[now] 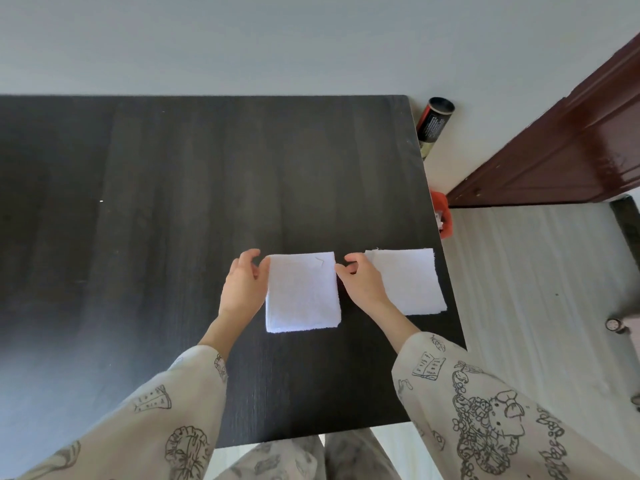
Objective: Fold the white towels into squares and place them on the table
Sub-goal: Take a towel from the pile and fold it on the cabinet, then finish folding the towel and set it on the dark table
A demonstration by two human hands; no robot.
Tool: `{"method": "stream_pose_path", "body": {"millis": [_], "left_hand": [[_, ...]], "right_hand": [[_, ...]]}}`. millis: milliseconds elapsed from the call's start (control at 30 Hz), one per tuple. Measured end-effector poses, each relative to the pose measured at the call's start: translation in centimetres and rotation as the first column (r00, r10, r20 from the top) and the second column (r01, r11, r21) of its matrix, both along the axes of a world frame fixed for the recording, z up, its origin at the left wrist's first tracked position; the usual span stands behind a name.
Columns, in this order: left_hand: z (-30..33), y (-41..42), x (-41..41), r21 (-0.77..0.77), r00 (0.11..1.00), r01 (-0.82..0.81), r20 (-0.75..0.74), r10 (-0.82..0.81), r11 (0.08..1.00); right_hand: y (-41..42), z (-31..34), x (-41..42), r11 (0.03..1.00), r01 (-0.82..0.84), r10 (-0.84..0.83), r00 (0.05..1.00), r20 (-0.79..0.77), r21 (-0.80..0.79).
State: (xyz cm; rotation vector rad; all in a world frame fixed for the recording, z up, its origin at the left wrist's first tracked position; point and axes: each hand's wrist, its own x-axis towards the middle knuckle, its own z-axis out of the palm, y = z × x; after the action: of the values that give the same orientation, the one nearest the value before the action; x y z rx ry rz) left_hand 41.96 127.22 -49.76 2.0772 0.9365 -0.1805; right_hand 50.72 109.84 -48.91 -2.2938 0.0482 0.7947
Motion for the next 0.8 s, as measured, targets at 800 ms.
{"method": "stream_pose_path", "body": {"millis": [800], "left_hand": [[11.7, -44.5, -9.6, 0.089, 0.479, 0.844, 0.315, -0.819, 0.528]], "right_hand": [[-46.4, 11.8, -26.0, 0.711, 0.615, -0.672, 0.737, 0.072, 0.341]]}}
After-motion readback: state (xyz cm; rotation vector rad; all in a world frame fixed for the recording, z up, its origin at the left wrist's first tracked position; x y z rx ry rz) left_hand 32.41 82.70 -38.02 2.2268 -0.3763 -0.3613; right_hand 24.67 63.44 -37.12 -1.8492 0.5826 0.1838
